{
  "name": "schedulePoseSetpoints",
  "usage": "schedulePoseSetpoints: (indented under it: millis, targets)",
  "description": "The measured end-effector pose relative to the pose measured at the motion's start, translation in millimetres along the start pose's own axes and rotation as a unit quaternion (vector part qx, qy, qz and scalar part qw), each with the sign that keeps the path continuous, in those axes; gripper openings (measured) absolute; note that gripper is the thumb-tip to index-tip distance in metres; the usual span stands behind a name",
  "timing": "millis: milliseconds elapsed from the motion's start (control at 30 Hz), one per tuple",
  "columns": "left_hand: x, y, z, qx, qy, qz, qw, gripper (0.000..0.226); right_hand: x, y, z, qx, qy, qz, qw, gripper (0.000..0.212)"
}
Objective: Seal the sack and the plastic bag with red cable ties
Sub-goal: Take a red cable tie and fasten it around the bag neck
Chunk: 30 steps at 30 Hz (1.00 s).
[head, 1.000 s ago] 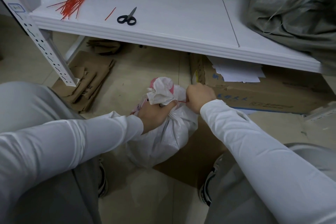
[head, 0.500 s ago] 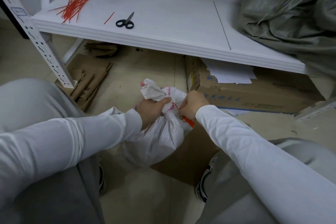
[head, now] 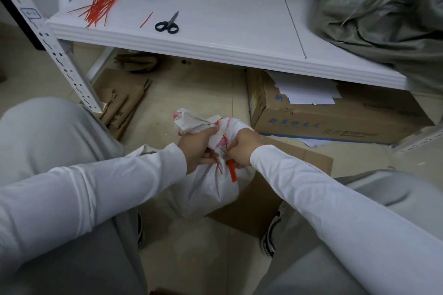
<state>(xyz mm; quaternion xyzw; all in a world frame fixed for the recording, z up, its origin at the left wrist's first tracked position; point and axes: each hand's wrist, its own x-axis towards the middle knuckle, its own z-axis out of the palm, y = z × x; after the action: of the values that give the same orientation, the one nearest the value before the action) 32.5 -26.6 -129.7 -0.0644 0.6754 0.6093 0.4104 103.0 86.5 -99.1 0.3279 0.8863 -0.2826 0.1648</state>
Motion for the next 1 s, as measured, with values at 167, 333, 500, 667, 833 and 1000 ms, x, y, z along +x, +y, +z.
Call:
schedulePoseSetpoints:
  millis: [167,333,500,667,833,1000]
  targets:
    - [2.5,0.3,3.1,-0.024,-0.006,-0.009,1.0,0.038,-0.8,-0.4,0.1,0.126,-0.075,0.042,0.988,0.027]
    - [8.9,5.2,11.7,-0.028,-0.014,-0.011,0.999,0.036,-4.8,-1.0,-18.9,0.183,-0.1,0.058,0.976,0.023]
    - [12.6,5.6,13.2,-0.037,-0.036,-0.017,0.999,0.036,-6.2,2.3,-41.4,0.183,-0.134,0.055,0.972,0.021]
    - [12.3,6.4,13.3,-0.034,-0.031,-0.021,0.999,0.04,-4.1,-0.2,-29.1,0.182,-0.176,0.069,0.965,0.029]
    - [10.6,6.4,12.5,-0.032,-0.041,-0.019,0.998,0.04,1.5,-2.0,-26.2,0.097,-0.161,0.059,0.98,0.03]
    - [10.6,5.8,14.6,-0.024,-0.041,-0.024,0.999,0.043,1.7,-5.0,-17.7,0.016,-0.125,0.02,0.992,0.024]
